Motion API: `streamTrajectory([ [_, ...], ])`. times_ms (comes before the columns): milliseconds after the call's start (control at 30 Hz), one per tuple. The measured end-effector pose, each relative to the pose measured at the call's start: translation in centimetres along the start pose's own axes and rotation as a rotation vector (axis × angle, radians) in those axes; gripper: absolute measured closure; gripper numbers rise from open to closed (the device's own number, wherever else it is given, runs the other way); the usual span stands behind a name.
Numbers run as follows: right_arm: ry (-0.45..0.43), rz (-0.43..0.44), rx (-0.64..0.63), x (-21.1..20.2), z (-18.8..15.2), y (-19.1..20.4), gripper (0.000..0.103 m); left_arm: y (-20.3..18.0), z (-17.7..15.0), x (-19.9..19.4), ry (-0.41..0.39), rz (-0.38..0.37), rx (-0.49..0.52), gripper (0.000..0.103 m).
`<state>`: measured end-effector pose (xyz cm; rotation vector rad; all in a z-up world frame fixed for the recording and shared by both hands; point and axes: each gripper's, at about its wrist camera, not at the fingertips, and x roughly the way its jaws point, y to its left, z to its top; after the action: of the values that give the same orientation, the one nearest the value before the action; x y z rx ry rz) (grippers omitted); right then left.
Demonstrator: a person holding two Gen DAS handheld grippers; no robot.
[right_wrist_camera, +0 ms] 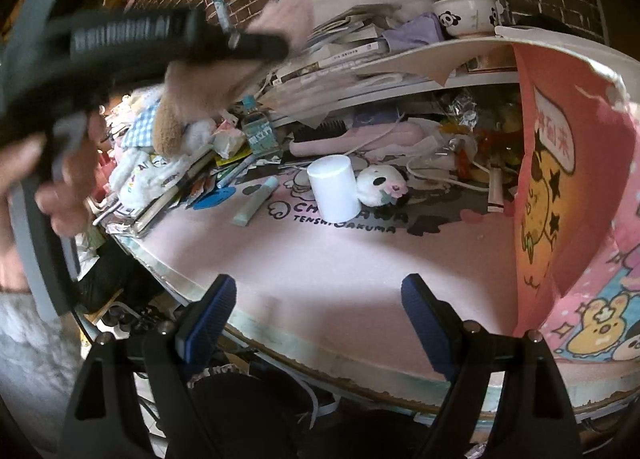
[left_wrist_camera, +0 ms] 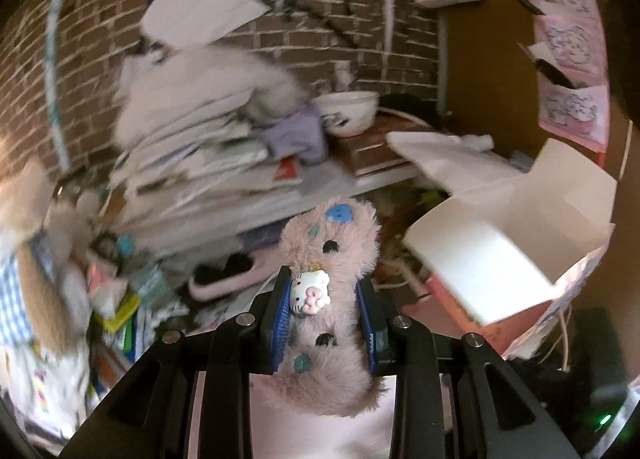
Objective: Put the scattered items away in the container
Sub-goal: 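Lift the plush strip and carry it over the white box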
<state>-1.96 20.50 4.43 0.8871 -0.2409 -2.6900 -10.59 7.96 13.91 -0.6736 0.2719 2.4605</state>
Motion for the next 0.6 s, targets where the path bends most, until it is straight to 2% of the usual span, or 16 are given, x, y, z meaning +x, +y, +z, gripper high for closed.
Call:
streamTrajectory([
  [167, 0.001, -0.003, 0.003, 0.0, -0.1, -0.3, 0.02, -3.2, 2.7, 0.7, 0.02, -0.11, 0.087, 0.079],
  [367, 0.003, 0.001, 0.017, -0.1, -0.4, -0.9, 0.02, -8.1, 5.9, 2.9, 0.113, -0.298, 0.206, 0.079],
  [500, 0.002, 0.004, 0.023, -0.3, -0.5, -1.1, 0.02, -11.2, 7.2, 4.4, 0.179, -0.369, 0.282, 0.079],
  [600, -0.001, 0.007, 0.028, -0.4, -0.5, -1.2, 0.02, -13.5, 7.5, 5.4, 0.229, -0.368, 0.355, 0.079],
])
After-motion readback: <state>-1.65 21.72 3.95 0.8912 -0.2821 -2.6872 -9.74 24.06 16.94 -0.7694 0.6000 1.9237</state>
